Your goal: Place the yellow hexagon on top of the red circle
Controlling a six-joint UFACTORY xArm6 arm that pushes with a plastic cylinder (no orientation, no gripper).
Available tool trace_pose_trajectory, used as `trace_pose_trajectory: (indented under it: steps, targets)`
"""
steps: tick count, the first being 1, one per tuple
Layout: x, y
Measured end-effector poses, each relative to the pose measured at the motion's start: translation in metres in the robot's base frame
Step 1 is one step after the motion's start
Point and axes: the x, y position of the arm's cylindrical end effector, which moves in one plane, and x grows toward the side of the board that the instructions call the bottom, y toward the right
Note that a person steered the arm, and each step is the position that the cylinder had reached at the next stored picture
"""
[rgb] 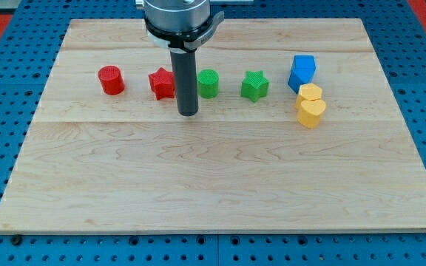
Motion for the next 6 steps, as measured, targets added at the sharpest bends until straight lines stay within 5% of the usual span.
trace_pose_trajectory:
  steps: [6]
  targets:
    - [0.021, -0.029]
